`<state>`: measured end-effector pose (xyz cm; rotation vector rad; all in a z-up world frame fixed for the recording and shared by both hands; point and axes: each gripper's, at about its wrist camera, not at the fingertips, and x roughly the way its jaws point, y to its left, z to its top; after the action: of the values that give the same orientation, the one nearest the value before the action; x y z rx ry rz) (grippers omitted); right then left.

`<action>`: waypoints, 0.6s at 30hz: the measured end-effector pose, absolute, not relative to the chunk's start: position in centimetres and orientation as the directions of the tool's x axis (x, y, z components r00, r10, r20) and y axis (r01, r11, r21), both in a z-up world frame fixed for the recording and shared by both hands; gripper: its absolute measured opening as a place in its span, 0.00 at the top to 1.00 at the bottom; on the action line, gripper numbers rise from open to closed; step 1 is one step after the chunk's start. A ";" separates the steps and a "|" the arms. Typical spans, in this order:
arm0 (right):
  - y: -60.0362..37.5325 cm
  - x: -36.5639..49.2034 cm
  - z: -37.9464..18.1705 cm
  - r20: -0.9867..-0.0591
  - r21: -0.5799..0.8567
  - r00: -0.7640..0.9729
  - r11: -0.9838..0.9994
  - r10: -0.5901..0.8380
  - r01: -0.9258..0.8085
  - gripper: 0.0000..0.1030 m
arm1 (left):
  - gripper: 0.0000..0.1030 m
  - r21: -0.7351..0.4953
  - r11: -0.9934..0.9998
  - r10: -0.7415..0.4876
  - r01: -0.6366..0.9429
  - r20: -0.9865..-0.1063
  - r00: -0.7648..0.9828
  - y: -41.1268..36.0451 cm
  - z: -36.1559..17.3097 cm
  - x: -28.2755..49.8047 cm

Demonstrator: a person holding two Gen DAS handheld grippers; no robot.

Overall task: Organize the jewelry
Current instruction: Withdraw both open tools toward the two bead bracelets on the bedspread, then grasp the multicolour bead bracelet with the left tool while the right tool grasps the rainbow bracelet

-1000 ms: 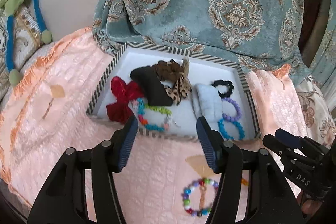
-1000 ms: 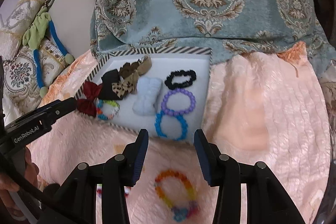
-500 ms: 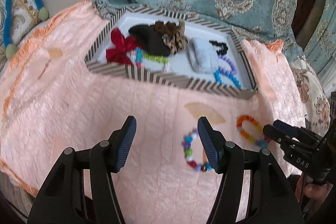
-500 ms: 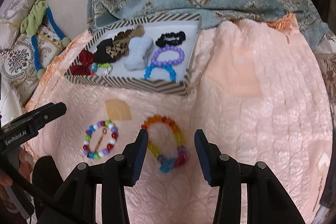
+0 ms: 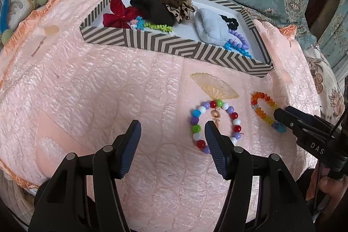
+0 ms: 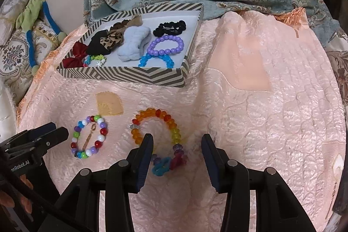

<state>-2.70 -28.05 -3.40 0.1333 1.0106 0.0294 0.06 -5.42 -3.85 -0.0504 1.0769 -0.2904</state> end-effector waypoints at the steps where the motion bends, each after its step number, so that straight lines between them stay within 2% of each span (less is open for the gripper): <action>1: -28.1 -2.6 -3.6 -0.844 0.124 0.530 0.992 0.085 0.038 0.57 | 0.41 -0.180 0.961 -0.258 0.211 -0.862 0.437 -5.5 -4.0 0.1; 10: -28.1 -1.8 -4.1 -0.826 0.121 0.556 0.992 0.086 0.026 0.57 | 0.40 -0.160 0.967 -0.232 0.198 -0.872 0.431 -6.3 -5.0 0.6; 15: -27.5 -1.5 -4.3 -0.819 0.071 0.571 0.997 0.052 0.012 0.57 | 0.37 -0.150 0.970 -0.220 0.191 -0.872 0.437 -6.7 -5.2 0.9; 18: -27.0 -1.4 -4.6 -0.814 0.031 0.581 1.000 0.022 0.006 0.62 | 0.34 -0.134 0.972 -0.208 0.193 -0.873 0.442 -7.0 -5.4 1.0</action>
<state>-1.40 -27.03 -4.59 0.0313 0.9507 0.0097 0.96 -7.04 -5.36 -0.0153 1.0850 -0.2489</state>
